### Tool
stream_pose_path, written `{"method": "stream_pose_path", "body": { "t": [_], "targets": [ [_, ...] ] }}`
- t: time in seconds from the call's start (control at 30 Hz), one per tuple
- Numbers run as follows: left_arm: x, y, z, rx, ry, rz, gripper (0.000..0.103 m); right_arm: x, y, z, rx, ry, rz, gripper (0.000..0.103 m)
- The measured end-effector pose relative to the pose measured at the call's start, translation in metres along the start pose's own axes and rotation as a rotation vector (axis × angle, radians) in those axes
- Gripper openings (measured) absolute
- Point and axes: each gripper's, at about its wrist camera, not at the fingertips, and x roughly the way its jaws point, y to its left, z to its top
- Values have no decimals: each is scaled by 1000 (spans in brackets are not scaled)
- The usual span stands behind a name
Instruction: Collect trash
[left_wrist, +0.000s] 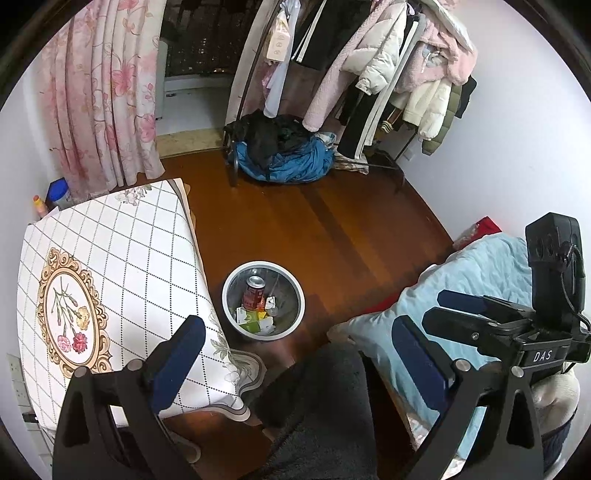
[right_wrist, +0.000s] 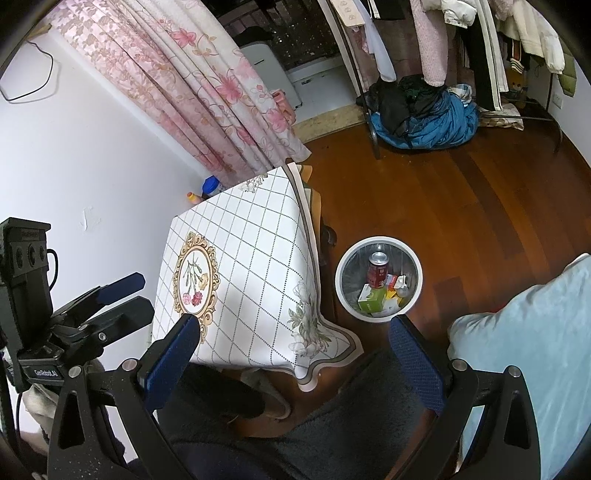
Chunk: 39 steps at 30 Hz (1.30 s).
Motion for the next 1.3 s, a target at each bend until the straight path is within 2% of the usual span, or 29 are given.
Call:
{"method": "stream_pose_path", "body": {
  "t": [1.3],
  "targets": [
    [-4,3,-3,-13,5,-4,103,2,-2,-7,-11,23,7,103]
  ]
}}
